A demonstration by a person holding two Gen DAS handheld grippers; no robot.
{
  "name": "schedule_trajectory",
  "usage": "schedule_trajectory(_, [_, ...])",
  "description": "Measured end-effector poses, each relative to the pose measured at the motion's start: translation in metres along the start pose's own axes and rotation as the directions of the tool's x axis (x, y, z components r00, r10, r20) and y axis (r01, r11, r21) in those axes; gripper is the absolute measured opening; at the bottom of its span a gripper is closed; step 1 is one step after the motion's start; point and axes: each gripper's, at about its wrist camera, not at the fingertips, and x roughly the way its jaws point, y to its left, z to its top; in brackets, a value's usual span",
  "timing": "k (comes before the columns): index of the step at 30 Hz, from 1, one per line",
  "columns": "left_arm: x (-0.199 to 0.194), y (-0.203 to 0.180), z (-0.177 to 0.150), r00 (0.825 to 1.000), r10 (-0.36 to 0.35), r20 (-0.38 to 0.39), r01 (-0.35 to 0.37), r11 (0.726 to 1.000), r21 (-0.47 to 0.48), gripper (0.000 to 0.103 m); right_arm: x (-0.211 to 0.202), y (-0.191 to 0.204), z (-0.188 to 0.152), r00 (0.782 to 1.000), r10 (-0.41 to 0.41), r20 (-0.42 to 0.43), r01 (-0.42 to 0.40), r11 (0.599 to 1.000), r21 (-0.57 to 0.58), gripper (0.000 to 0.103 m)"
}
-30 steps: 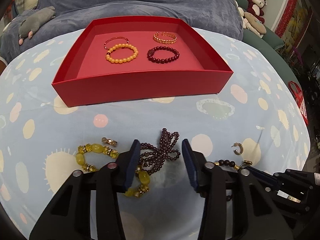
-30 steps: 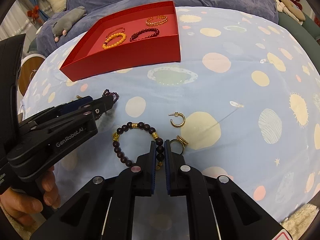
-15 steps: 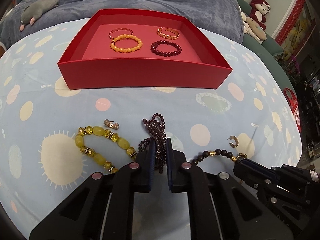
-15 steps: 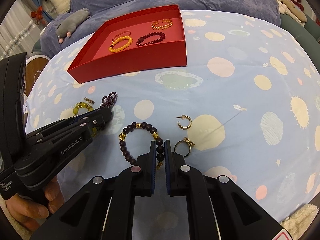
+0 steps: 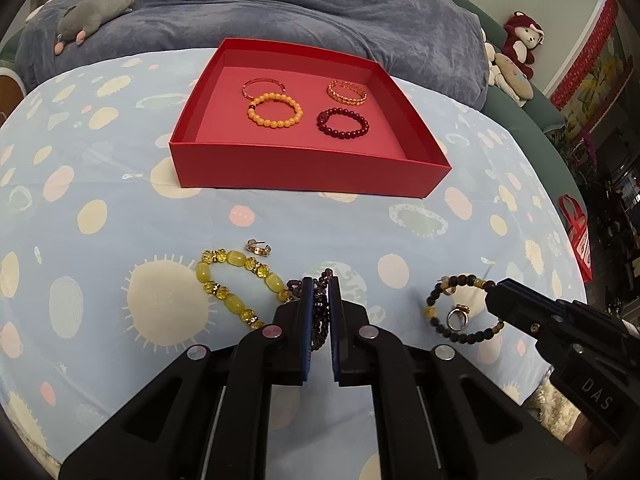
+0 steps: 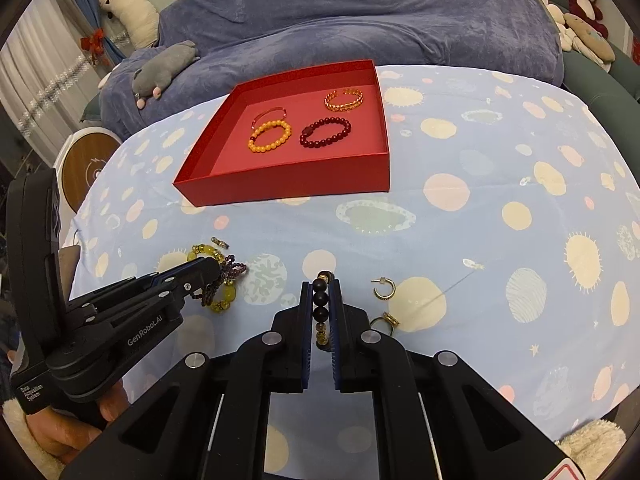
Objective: Organize jewelry
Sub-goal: 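Carry both bracelets into the red box and open both tools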
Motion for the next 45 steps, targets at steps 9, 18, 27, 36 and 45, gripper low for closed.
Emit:
schedule_trajectory(9, [-0.024,0.002,0.026,0.999,-0.008,0.040,0.008,1.000,-0.005,0.007,-0.009,0.006,0.022,0.999,0.022,0.040,-0.022,1.000,-0.012,0.007])
schedule_trajectory(18, [-0.034,0.004,0.101,0.993,-0.008,0.120,0.004,0.999,0.032,0.007,-0.005,0.031,0.104,0.988,0.072,0.134,-0.062,0.995,-0.080,0.007])
schedule_trajectory(27, [0.009,0.013,0.153,0.992,0.041,0.122,-0.047,0.998,0.040,0.007,0.050,0.044,0.148,0.982,0.150,0.110,-0.148,0.989,-0.030,0.008])
schedule_trajectory(36, [0.066,0.026,0.140,0.996,0.085,0.024,-0.085,0.996,0.024,0.007,0.109,0.021,0.138,0.992,0.128,-0.002,-0.128,0.991,0.038,0.008])
schedule_trajectory(45, [0.089,0.031,0.122,0.995,0.094,-0.023,-0.094,0.996,0.006,0.007,0.122,0.004,0.127,1.000,0.003,-0.024,-0.004,0.999,-0.034,0.008])
